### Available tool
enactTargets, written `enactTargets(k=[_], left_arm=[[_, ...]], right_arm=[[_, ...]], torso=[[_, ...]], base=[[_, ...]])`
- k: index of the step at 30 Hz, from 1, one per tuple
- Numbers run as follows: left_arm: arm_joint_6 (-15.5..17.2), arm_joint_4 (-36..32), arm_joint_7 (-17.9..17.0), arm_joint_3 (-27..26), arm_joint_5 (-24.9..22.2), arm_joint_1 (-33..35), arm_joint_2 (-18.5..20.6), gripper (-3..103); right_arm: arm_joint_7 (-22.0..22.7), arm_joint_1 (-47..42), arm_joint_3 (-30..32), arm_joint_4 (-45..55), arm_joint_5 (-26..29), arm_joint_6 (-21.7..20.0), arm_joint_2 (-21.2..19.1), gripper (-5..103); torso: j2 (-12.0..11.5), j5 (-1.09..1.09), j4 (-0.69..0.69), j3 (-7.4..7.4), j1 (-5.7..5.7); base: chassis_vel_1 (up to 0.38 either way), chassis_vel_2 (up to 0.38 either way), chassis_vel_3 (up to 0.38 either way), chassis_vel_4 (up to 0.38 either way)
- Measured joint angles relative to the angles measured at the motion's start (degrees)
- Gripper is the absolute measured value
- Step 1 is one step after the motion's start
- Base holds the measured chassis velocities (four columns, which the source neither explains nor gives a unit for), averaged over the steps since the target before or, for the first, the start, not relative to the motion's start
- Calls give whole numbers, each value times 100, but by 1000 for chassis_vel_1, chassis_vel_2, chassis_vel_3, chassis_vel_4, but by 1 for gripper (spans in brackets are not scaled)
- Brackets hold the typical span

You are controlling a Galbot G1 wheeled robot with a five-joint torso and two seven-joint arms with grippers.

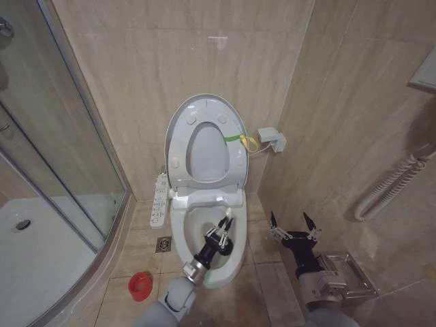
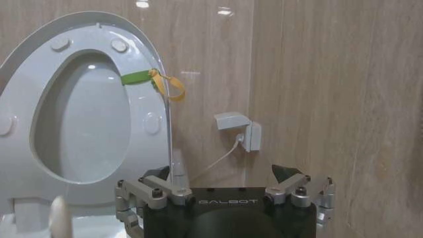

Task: Open the toilet lid, clean the toilet bowl with a toilet brush, close the toilet lid, and flush.

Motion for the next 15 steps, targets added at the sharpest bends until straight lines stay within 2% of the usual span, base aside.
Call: enactTargets(k=[5, 15], left_arm=[[-273, 651, 141, -224, 93, -87, -59, 17], [-277, 611, 132, -207, 90, -161, -98, 17]], right_arm=[[0, 0, 0, 0, 0, 0, 0, 100], [0, 0, 0, 0, 0, 0, 0, 100]], torso=[[0, -1, 0, 0, 0], [0, 0, -1, 0, 0]], base=[[0, 0, 0, 0], [0, 0, 0, 0]])
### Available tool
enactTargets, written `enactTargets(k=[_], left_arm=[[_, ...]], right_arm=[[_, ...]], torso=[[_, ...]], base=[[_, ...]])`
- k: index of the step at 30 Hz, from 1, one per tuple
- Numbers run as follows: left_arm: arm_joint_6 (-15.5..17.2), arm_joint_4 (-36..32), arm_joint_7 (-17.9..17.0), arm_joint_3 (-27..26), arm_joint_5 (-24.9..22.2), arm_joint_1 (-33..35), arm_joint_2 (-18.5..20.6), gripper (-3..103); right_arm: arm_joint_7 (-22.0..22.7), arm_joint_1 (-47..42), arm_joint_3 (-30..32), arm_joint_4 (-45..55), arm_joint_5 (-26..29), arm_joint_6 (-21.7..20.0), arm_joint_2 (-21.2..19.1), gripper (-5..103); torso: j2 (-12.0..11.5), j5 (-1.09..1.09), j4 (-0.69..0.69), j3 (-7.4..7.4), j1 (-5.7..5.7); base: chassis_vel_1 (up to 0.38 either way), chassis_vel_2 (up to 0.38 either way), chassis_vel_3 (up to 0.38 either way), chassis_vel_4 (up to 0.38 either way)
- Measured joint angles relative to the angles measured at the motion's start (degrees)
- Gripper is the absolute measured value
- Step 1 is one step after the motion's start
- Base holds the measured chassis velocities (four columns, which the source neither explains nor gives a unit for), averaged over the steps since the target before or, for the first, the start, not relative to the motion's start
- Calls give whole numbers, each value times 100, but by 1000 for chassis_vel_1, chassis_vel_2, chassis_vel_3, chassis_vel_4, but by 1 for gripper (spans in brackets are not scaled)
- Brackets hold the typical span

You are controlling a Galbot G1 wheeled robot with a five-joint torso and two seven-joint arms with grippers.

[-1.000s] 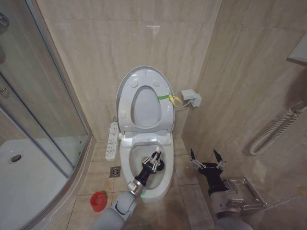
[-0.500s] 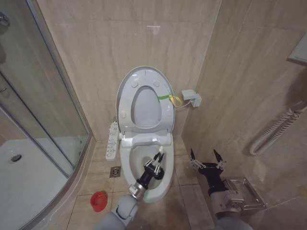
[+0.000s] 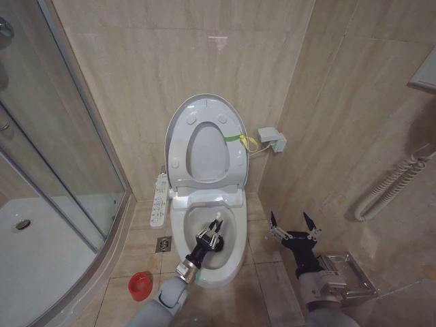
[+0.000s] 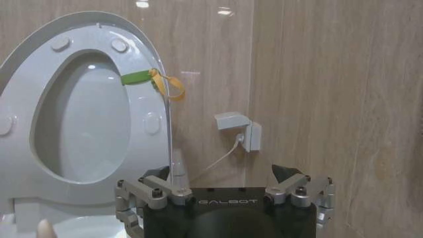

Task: Open the toilet lid, clean the toilet bowl with a toilet brush, close the toilet lid, and flush.

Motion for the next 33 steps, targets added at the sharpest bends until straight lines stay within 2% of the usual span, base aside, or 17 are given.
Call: enactTargets(k=[12, 19, 23, 26, 33], left_arm=[[129, -564, -118, 367, -61, 9, -103, 17], [46, -187, 16, 237, -72, -20, -98, 17], [-42, 388, 96, 37, -125, -174, -87, 17], [-58, 541, 102, -16, -138, -261, -89, 17], [-54, 432, 86, 3, -143, -331, -120, 17]], right_arm=[[0, 0, 0, 0, 0, 0, 0, 100], [0, 0, 0, 0, 0, 0, 0, 100], [0, 0, 0, 0, 0, 0, 0, 100], [0, 0, 0, 0, 0, 0, 0, 100], [0, 0, 0, 0, 0, 0, 0, 100]], torso=[[0, 1, 0, 0, 0], [-1, 0, 0, 0, 0], [-1, 1, 1, 0, 0], [-1, 0, 0, 0, 0], [-1, 0, 0, 1, 0]], base=[[0, 0, 0, 0], [0, 0, 0, 0], [0, 0, 0, 0], [0, 0, 0, 0], [0, 0, 0, 0]])
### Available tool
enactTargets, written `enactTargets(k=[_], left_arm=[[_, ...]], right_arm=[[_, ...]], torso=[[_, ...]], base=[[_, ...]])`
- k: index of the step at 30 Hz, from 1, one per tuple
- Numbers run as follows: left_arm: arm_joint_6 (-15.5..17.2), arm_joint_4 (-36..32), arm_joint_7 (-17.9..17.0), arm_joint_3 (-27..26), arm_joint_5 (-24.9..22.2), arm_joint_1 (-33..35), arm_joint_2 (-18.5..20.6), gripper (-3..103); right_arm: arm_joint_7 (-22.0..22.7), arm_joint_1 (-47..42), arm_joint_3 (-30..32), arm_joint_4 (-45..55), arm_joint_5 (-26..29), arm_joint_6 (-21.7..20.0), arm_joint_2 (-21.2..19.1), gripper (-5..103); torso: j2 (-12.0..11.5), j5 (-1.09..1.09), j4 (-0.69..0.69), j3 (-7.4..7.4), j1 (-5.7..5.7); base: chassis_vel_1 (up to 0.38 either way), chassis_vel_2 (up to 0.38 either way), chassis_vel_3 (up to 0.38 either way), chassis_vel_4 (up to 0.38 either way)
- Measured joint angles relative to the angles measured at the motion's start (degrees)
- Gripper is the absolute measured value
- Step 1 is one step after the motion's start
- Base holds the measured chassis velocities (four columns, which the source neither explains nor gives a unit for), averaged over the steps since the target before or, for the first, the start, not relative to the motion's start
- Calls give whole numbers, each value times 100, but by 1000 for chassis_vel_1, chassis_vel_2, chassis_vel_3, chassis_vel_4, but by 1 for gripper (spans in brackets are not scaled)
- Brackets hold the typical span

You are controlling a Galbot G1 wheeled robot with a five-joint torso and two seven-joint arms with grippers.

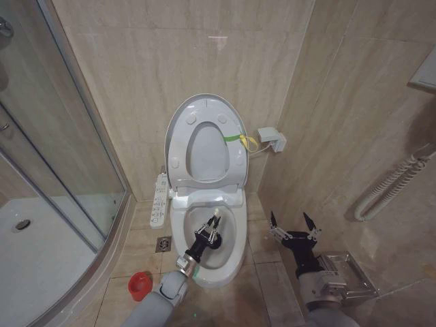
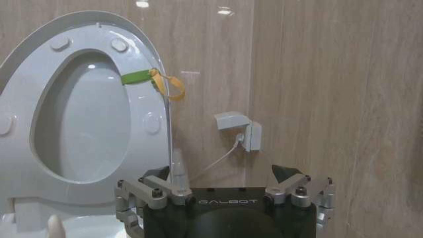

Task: Open the toilet lid, clean the toilet bowl with a toilet brush, close the toilet lid, and flush.

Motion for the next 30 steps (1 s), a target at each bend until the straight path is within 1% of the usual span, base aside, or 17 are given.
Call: enactTargets(k=[3, 7, 11, 14, 18, 19, 22, 30], left_arm=[[42, -343, -48, 149, 3, 51, -39, 17], [77, -610, -82, 315, 5, 84, -84, 17], [127, -693, -86, 401, -23, 98, -93, 17], [132, -597, -72, 377, -27, 97, -90, 17], [26, -140, 9, 169, -17, 37, -66, 17], [26, -140, 9, 169, -17, 37, -66, 17], [-68, 154, 31, 15, -14, -20, -39, 17], [-139, 194, 58, -113, -20, 24, 161, 17]], right_arm=[[0, 0, 0, 0, 0, 0, 0, 100], [0, 0, 0, 0, 0, 0, 0, 100], [0, 0, 0, 0, 0, 0, 0, 100], [0, 0, 0, 0, 0, 0, 0, 100], [0, 0, 0, 0, 0, 0, 0, 100], [0, 0, 0, 0, 0, 0, 0, 100], [0, 0, 0, 0, 0, 0, 0, 100], [0, 0, 0, 0, 0, 0, 0, 100]], torso=[[0, 0, -1, 0, 0], [0, 1, 0, -1, 0], [0, 1, 0, -1, 0], [0, 0, 0, -1, 0], [0, 0, 0, -1, 0], [0, 0, 0, -1, 0], [0, 0, 0, 0, 0], [0, 0, 0, -1, 0]], base=[[0, 0, 0, 0], [0, 0, 0, 0], [0, 0, 0, 0], [0, 0, 0, 0], [0, 0, 0, 0], [0, 0, 0, 0], [0, 0, 0, 0], [0, 0, 0, 0]])
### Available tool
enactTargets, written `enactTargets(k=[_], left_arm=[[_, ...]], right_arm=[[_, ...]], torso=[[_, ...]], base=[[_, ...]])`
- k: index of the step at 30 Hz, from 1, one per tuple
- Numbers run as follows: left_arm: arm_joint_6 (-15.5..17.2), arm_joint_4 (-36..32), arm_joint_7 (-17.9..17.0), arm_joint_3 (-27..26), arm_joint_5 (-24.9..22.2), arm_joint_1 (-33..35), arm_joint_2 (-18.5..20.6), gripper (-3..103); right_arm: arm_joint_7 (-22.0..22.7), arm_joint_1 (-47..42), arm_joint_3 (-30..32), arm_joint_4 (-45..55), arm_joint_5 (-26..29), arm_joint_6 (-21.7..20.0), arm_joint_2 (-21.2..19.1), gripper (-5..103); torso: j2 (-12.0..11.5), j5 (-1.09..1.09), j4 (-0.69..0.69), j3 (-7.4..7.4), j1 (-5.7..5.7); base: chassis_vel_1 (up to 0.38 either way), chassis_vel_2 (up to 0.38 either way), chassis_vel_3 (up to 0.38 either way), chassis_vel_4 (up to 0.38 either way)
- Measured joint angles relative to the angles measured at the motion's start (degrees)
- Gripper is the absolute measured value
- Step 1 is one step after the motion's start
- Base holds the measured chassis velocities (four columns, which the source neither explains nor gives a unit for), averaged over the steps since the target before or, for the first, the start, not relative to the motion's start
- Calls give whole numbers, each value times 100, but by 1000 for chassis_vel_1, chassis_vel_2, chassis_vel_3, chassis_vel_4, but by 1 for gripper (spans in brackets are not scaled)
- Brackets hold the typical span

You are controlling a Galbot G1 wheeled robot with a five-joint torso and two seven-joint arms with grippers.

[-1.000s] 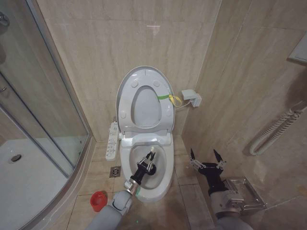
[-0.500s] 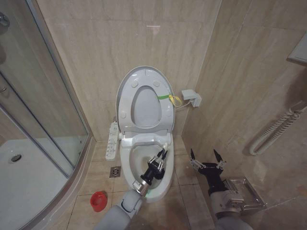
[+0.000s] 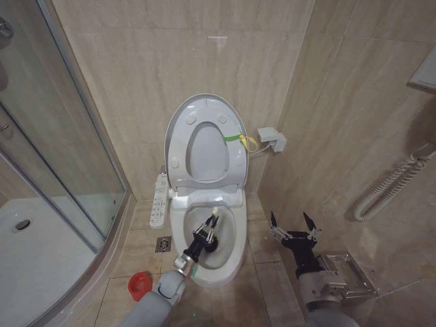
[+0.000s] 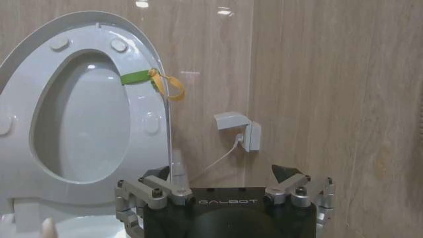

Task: Open the toilet lid, clean the toilet bowl with a toilet brush, close the toilet lid, and flush.

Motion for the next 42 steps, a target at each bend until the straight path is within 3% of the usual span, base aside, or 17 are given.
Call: enactTargets(k=[14, 21, 29, 33, 42], left_arm=[[-101, 429, 113, -184, 86, 31, 122, 17], [-91, 256, 86, -204, 112, 79, 83, 17], [146, -1202, -265, -403, 358, 371, 187, 17], [306, -2412, -432, -618, 561, 1016, 301, 17], [189, -3516, -577, -1183, 947, 2137, 430, 17]], right_arm=[[0, 0, 0, 0, 0, 0, 0, 100], [0, 0, 0, 0, 0, 0, 0, 100], [0, 0, 0, 0, 0, 0, 0, 100], [0, 0, 0, 0, 0, 0, 0, 100], [0, 0, 0, 0, 0, 0, 0, 100]], torso=[[1, 0, 0, 0, 0], [1, 0, 0, 0, 0], [1, 1, -1, 0, 0], [1, 1, -1, 0, 0], [0, 0, 1, -1, -1]], base=[[0, 0, 0, 0], [0, 0, 0, 0], [0, 0, 0, 0], [0, 0, 0, 0], [0, 0, 0, 0]])
